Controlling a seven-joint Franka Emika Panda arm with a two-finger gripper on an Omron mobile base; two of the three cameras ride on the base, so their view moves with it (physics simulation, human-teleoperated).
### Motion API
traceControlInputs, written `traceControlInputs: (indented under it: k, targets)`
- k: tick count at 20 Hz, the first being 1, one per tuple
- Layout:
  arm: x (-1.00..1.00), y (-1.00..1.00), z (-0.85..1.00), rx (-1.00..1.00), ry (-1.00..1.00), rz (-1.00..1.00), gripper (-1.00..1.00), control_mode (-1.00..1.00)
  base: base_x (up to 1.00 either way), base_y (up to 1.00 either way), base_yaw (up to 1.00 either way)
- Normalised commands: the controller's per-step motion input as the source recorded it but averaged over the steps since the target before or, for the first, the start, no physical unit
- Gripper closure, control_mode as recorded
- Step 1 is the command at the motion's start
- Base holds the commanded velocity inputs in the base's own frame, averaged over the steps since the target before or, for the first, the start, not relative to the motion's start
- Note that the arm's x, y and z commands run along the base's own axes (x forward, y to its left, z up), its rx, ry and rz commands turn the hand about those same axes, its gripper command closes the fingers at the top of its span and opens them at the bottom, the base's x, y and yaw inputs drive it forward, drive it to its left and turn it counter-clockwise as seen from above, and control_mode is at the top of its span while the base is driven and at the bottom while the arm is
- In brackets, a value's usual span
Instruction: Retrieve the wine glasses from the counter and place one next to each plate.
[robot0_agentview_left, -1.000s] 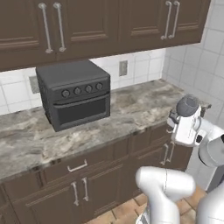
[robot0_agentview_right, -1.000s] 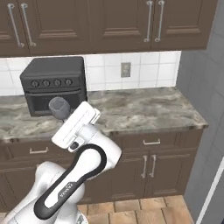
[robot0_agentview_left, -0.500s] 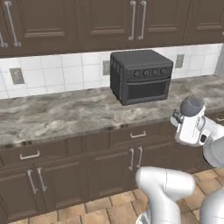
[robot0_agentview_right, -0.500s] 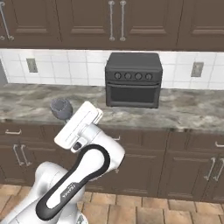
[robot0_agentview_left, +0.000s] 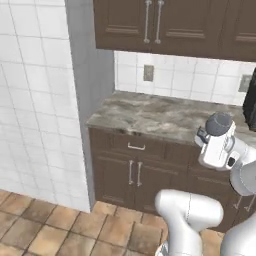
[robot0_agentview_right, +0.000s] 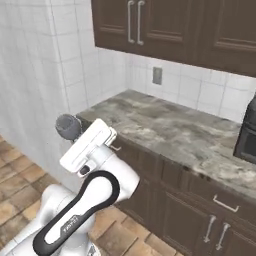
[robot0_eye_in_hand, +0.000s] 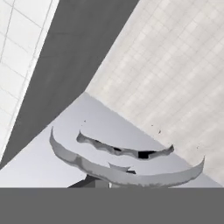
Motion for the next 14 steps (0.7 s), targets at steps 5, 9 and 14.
traceControlInputs:
  k: [5, 9, 14]
  targets:
    - [0.0, 0.0, 0.0, 0.0, 0.0, 0.0, 1.0, 1.0, 0.0, 0.0, 1.0]
    - [0.0, 0.0, 0.0, 0.0, 0.0, 0.0, 1.0, 1.0, 0.0, 0.0, 1.0]
    - [0.0, 0.0, 0.0, 0.0, 0.0, 0.0, 1.0, 1.0, 0.0, 0.0, 1.0]
